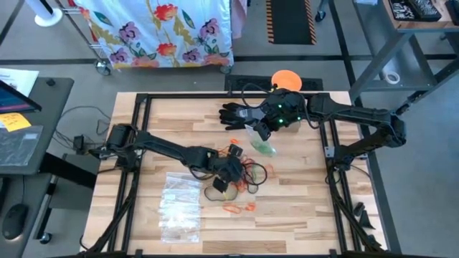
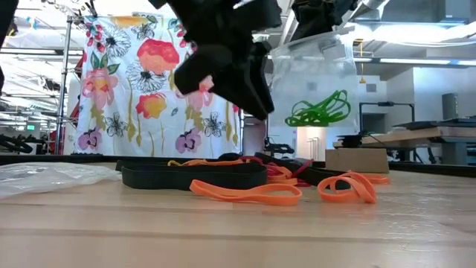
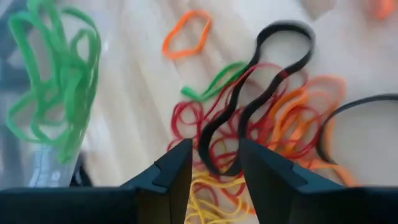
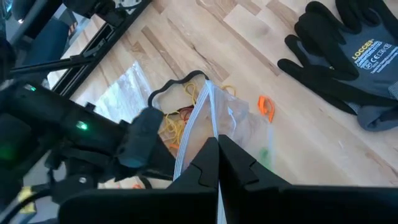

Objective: Sort rubber bands
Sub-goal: Put the green rubber band into the transparent zip bag

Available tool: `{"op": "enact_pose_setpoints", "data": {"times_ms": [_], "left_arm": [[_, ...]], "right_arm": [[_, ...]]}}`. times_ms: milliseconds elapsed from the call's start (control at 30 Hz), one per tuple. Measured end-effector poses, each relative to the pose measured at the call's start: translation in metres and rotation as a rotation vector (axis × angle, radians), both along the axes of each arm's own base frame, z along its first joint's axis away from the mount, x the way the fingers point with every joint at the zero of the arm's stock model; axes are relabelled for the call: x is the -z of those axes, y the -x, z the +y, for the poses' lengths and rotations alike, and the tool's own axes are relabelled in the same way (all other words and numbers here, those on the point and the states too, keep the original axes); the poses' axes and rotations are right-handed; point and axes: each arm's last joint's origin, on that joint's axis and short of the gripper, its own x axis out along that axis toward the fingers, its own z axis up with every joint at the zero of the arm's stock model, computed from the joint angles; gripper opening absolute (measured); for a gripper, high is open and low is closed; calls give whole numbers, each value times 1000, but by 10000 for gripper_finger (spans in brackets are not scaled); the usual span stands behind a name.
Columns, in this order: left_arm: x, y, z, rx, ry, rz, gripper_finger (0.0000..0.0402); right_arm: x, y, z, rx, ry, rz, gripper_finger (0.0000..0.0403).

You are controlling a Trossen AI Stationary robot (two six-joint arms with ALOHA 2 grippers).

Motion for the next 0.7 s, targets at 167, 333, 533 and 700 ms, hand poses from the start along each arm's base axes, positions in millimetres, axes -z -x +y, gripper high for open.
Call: {"op": "enact_pose_setpoints", "data": {"times_ms": [167, 333, 533, 700], "left_arm": [[-4, -1, -2, 44, 30, -27, 133], [7, -9, -3, 46, 18, -47, 133], [20, -33, 4, 16, 24, -201, 133], [48, -60, 15, -6, 86, -221, 133]], "right_arm": [[0, 0, 1, -2, 1, -3, 0], [-1, 0, 0, 0, 3, -5, 0], [-1, -1, 0, 0, 4, -7, 0], [-1, -1, 0, 0, 5, -13, 0]]}}
